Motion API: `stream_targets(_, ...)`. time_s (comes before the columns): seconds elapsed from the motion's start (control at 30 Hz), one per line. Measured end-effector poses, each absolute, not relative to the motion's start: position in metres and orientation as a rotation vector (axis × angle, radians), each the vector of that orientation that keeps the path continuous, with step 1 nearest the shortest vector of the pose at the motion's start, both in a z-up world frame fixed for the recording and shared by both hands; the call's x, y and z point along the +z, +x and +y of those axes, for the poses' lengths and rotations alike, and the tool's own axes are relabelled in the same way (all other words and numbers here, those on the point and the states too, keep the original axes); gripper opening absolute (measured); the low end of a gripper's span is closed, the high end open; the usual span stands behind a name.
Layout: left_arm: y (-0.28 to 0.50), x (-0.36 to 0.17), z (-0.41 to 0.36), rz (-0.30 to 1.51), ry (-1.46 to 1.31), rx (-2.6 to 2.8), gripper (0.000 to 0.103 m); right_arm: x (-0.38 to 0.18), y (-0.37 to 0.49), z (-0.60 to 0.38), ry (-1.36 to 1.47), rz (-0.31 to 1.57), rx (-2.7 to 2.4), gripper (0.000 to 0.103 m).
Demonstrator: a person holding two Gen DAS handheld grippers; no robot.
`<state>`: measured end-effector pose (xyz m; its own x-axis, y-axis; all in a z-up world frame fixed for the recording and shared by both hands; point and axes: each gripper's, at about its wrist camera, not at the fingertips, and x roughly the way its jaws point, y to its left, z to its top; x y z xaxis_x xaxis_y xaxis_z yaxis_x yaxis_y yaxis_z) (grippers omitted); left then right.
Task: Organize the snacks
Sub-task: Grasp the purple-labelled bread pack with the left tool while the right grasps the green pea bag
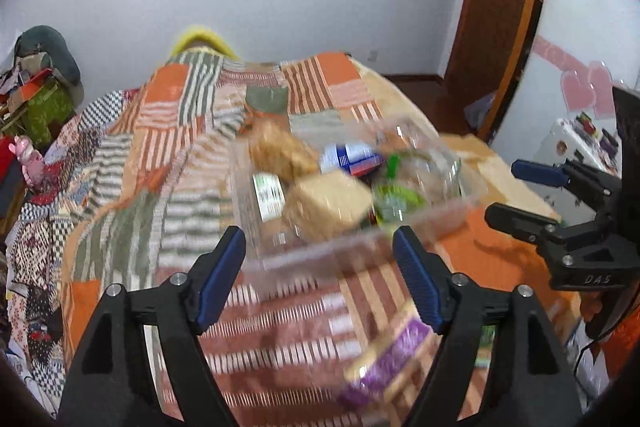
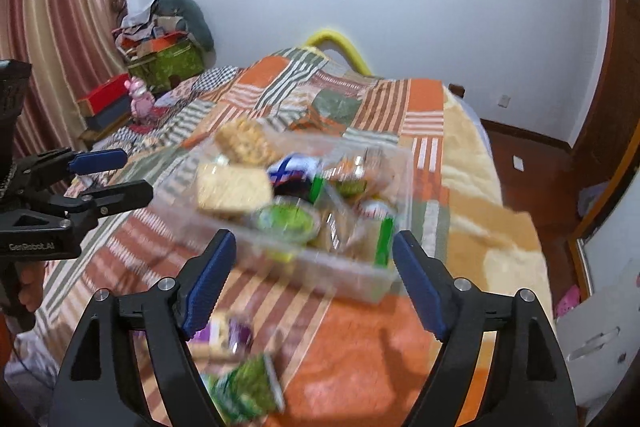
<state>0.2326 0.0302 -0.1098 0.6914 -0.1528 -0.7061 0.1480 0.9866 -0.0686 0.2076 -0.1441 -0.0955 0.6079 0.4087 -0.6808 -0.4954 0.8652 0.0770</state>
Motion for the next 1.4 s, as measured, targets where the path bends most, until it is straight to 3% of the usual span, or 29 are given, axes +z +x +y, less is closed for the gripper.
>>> stream_targets(0.6, 0.200, -0.191, -0.006, 1.008, -0.046, -0.307, 0.077, -0.159, 0.170, -0.140, -0.098, 0.951, 0.568, 0.078)
stream_targets(0.67, 0.202, -0.197, -0.014, 1.019, -0.037, -0.322, 0.077, -0.161, 0.171, -0.142, -0.073, 0.962, 0.585, 0.070)
stream_targets(0.83, 0.210, -0.207, -0.023, 1.022, -0.031, -0.316, 0.076, -0.167, 0.169, -0.140, -0.048, 0.981, 0.632, 0.039)
stream_targets(0.87, 0.210, -0.207, -0.023, 1.014, -0.030, -0.314, 0.074, -0.168, 0.168, -0.139, -0.051, 0.980, 0.634, 0.039)
stream_targets(0.97, 0.210, -0.207, -0.022, 1.000, -0.025, -0.309, 0.058, -0.167, 0.167, -0.138, -0.057, 0.969, 0.620, 0.038)
stream_targets(1.0, 0.209, -0.207, -0.022, 0.995, -0.021, -0.302, 0.051, -0.167, 0.167, -0.138, -0.063, 0.961, 0.604, 0.027)
stream_targets(1.03, 0.209, -0.207, -0.020, 0.993, -0.022, -0.298, 0.045, -0.166, 0.168, -0.139, -0.067, 0.960, 0.596, 0.025)
stream_targets(1.4, 0.195, -0.181, -0.007, 0.921, -0.044, -0.263, 0.045, -0.147, 0.173, -0.153, -0.040, 0.903, 0.553, 0.023)
